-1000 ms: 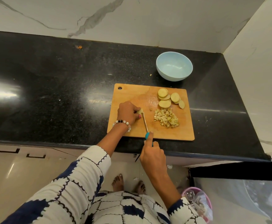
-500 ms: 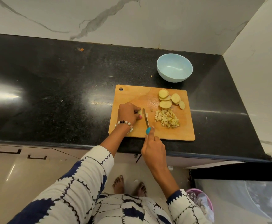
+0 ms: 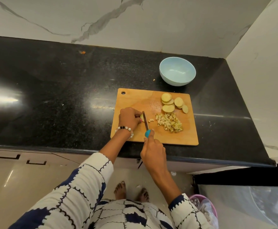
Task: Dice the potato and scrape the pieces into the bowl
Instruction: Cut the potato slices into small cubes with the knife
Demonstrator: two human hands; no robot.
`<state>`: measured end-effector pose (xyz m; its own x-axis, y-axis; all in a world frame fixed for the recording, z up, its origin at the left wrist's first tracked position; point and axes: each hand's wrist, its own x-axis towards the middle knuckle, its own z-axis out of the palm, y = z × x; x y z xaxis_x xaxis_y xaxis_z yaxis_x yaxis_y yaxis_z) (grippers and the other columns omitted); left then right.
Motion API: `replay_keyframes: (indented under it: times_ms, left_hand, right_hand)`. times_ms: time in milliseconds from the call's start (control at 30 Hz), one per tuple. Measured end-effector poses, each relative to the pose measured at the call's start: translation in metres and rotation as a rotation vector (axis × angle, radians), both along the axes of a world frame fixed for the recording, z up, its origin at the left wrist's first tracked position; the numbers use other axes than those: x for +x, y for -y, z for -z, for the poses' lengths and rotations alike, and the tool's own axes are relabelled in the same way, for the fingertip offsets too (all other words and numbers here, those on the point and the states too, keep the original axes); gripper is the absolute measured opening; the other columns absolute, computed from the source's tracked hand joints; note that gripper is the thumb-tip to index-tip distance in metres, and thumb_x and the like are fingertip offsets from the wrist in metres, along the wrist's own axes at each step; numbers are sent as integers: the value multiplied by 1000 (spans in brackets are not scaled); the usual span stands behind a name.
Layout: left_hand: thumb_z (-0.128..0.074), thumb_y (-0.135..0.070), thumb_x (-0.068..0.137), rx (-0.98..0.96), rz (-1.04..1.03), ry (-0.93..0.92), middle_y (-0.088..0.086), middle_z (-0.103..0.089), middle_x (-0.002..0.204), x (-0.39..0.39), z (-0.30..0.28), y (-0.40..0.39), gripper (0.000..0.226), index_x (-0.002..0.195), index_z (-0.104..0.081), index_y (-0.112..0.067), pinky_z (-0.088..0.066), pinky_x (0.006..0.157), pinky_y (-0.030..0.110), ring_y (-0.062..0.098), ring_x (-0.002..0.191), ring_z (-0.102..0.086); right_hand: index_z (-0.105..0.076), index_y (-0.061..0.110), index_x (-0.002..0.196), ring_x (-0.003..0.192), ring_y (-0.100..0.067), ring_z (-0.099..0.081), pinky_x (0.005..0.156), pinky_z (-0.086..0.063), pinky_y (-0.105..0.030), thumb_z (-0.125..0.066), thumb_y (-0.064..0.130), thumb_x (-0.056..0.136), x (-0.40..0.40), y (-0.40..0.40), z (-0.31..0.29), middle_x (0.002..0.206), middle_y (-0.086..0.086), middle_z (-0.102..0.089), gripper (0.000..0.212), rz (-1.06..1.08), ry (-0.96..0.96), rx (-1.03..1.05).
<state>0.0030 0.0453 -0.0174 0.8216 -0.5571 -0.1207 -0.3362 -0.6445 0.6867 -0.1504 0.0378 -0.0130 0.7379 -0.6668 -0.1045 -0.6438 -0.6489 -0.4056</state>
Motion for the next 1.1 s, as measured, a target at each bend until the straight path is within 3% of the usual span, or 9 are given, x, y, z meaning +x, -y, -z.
replay_keyframes:
  times_ms: [600, 667, 733, 800, 833, 933, 1100]
  left_hand:
    - [-75, -20, 76, 39, -13, 24, 5, -72, 99, -2, 0, 3, 27, 101, -73, -11, -50, 83, 29, 18, 94, -65]
    - [-75, -22, 76, 37, -22, 34, 4, -72, 100, -3, 1, 3, 27, 101, -73, -11, -49, 83, 28, 19, 94, -64]
    - [-75, -22, 76, 31, -30, 30, 5, -72, 101, -4, 0, 3, 28, 102, -72, -11, -47, 83, 27, 19, 95, -64]
    - [-75, -22, 76, 38, -33, 29, 5, -72, 101, -3, -2, 3, 29, 103, -72, -11, -46, 84, 27, 18, 96, -64]
    - [-75, -22, 76, 41, -32, 28, 5, -72, 101, -3, -2, 3, 29, 103, -72, -11, -46, 85, 27, 18, 96, -63]
    - [-76, -23, 76, 36, -33, 12, 4, -72, 101, -4, -2, 3, 30, 103, -72, -11, -48, 87, 29, 18, 96, -63]
    - [-75, -18, 76, 18, -30, -29, 6, -72, 102, -1, -3, 0, 29, 104, -72, -11, -46, 88, 24, 18, 97, -64]
  right_hand:
    - [-1, 2, 149, 90, -31, -58, 63, -32, -32, -31, 18, 101, 9, 2, -2, 110, -17, -55, 59, -87, -126, -13]
    - [-10, -2, 148, 79, -30, -60, 58, -31, -32, -38, 17, 100, -9, -5, -1, 103, -17, -57, 59, -92, -104, -55]
    - [-39, -9, 136, 48, -24, -55, 44, -25, -27, -64, 14, 87, -28, -14, 2, 74, -13, -58, 60, -124, -145, -121]
    - [-54, -10, 124, 35, -20, -45, 39, -19, -24, -73, 12, 78, -35, -17, 9, 58, -8, -53, 55, -102, -81, -184]
    - [-51, -9, 128, 38, -21, -48, 40, -20, -25, -66, 13, 84, -36, -17, 8, 61, -9, -55, 52, -117, -76, -176]
    - [-14, 1, 148, 69, -28, -54, 52, -26, -29, -29, 22, 103, -26, -11, -2, 96, -15, -58, 52, -74, -56, -14]
    - [-7, 7, 150, 85, -31, -57, 62, -31, -33, -24, 27, 103, -23, -7, -4, 107, -16, -56, 54, 40, 17, 0]
